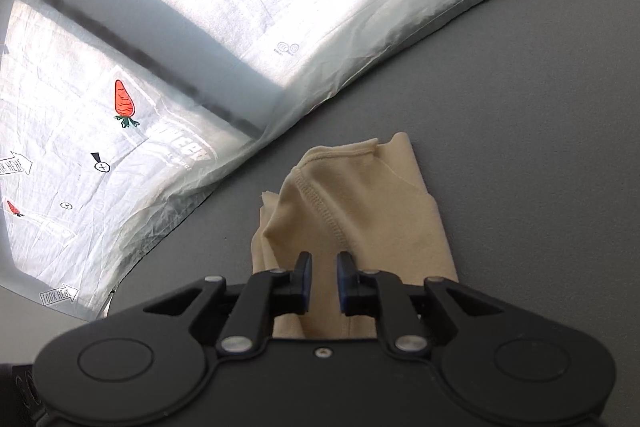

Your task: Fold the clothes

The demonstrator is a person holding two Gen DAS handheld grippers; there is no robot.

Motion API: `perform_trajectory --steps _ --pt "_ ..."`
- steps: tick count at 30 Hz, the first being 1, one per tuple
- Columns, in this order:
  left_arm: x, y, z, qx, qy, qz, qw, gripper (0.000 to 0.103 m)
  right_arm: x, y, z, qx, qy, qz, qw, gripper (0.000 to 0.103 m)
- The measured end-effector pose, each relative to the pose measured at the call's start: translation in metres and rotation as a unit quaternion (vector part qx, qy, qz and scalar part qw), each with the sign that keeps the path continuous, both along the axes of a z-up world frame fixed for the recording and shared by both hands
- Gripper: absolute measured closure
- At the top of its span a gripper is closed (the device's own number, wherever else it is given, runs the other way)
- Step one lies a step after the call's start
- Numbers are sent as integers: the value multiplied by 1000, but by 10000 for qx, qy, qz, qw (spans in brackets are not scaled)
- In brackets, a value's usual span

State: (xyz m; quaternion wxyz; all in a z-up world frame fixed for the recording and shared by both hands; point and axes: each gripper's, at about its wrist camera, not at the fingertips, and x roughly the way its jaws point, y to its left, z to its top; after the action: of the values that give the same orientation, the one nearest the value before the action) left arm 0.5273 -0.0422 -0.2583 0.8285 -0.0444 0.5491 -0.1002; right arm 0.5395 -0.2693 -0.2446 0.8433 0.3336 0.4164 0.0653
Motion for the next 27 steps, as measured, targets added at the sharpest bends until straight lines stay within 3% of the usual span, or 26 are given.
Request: perform_trajectory --steps 2,10,13,18,27 --pt "-9 9 1 -13 160 74 9998 44 -20 -2 2 -150 94 3 9998 64" --pt "-86 38 6 -189 610 278 9976 43 -118 -19 4 -206 487 -178 9984 54" --pt "-121 40 8 -78 639 134 9978 41 -152 -21 -1 -382 693 -94 9968 52" --pt "-177 46 11 22 701 -16 9975 40 -217 -24 -3 -455 625 17 9970 51" --pt "-240 52 14 -549 845 65 9949 39 -292 -24 -11 434 889 -39 9951 51"
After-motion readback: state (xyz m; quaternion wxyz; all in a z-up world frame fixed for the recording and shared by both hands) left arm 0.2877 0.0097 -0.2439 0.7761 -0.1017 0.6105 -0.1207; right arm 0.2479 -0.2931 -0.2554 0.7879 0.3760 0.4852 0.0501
